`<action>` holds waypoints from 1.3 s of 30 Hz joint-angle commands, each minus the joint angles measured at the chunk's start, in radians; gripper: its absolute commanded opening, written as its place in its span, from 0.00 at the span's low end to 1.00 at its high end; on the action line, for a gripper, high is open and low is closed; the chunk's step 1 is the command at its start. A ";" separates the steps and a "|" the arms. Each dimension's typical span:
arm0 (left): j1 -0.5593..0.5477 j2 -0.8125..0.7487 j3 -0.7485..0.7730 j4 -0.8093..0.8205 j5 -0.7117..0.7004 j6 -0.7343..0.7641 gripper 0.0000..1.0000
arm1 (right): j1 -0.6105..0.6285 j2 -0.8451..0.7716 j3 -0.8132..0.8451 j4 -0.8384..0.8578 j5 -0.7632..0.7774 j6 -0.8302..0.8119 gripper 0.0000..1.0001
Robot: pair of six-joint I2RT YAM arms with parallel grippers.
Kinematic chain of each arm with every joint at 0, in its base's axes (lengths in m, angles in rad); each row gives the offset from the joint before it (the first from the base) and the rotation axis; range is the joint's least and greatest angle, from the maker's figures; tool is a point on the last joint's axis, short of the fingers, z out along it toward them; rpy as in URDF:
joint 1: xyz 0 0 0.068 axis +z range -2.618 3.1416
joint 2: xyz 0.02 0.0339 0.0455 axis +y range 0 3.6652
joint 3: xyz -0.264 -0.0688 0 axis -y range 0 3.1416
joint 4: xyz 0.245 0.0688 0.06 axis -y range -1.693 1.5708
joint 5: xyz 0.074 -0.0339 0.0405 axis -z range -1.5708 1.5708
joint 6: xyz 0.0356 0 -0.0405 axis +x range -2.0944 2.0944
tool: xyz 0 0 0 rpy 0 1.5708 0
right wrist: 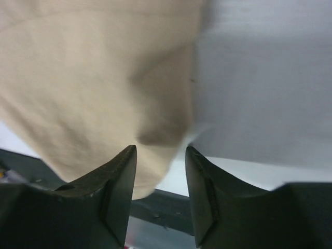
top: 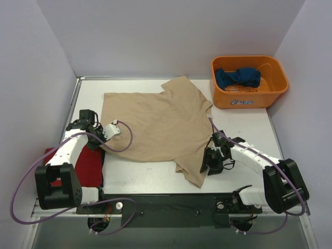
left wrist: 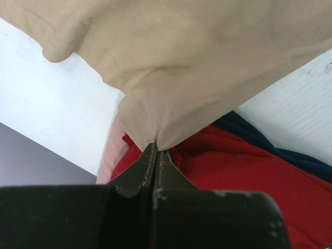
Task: Fold and stack the t-shirts
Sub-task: Grap the side of the flattened tshirt closest away from the robot with both arms, then fold the flattened tshirt in 1/3 of the way
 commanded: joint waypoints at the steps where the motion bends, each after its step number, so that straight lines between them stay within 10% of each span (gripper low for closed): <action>1: 0.004 -0.023 0.058 -0.032 0.015 -0.012 0.00 | 0.011 0.089 -0.056 0.192 -0.163 0.080 0.30; 4: 0.002 -0.027 0.075 -0.038 0.017 -0.017 0.00 | -0.011 0.066 -0.051 0.130 -0.191 0.077 0.00; 22: -0.019 -0.085 0.148 -0.306 0.138 0.049 0.00 | -0.126 -0.504 0.125 -0.662 -0.306 0.130 0.00; 39: -0.087 0.275 0.329 0.027 0.075 -0.255 0.00 | -0.385 0.300 0.510 -0.222 -0.336 -0.288 0.00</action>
